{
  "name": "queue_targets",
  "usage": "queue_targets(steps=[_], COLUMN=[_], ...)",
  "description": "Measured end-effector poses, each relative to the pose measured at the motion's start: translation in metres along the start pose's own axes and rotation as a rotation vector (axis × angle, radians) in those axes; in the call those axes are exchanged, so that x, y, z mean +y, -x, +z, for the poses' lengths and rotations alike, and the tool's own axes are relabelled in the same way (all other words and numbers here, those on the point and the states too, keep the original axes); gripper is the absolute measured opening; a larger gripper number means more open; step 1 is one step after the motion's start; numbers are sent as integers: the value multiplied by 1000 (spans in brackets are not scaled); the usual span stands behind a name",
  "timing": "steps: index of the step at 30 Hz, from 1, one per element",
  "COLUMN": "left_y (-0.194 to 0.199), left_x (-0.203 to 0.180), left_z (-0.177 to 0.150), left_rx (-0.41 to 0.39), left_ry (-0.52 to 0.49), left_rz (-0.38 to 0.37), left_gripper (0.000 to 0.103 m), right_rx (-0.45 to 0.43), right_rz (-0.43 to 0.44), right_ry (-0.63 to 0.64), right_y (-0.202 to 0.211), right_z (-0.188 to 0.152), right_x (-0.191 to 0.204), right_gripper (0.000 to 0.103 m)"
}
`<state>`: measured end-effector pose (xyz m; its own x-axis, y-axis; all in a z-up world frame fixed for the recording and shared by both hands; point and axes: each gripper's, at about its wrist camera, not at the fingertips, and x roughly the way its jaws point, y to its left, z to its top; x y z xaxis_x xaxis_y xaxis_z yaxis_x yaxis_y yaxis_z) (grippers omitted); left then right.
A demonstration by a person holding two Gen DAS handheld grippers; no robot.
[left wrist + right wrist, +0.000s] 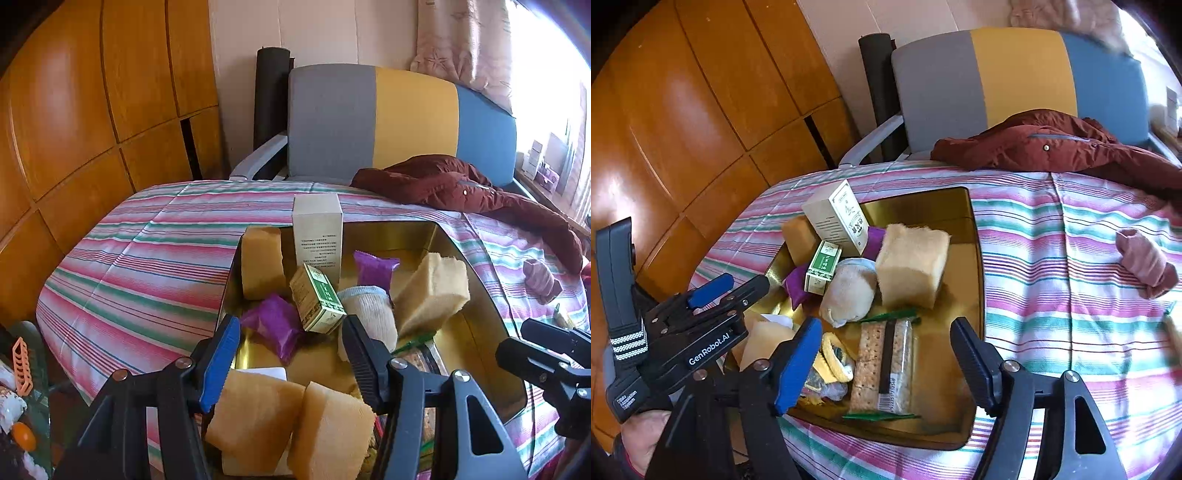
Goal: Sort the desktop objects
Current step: 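Open both grippers to drop the tea box and cracker packet into the tray, then withdraw both grippers from the tray toward the pink sock and yellow cracker packet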
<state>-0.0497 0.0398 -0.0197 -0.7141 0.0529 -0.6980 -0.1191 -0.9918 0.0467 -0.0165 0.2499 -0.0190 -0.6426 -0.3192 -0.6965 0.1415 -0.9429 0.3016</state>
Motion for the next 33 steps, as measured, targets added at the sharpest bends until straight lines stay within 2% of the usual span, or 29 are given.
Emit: queue_targets(steps=[7, 15, 24, 33], left_y=[13, 28, 39, 42], left_x=[-9, -27, -61, -113], left_z=[-2, 0, 1, -4], left_rx=[-20, -55, -79, -78], left_ry=[-30, -86, -165, -276], left_rz=[-7, -28, -77, -153], left_gripper=[59, 58, 58, 58], right_rx=[-15, -37, -43, -12], right_rz=[-55, -93, -177, -283], right_ry=[40, 11, -49, -144], right_y=[9, 24, 48, 71], right_z=[-6, -10, -14, -25], right_x=[3, -15, -58, -120], right_gripper=[76, 82, 86, 89])
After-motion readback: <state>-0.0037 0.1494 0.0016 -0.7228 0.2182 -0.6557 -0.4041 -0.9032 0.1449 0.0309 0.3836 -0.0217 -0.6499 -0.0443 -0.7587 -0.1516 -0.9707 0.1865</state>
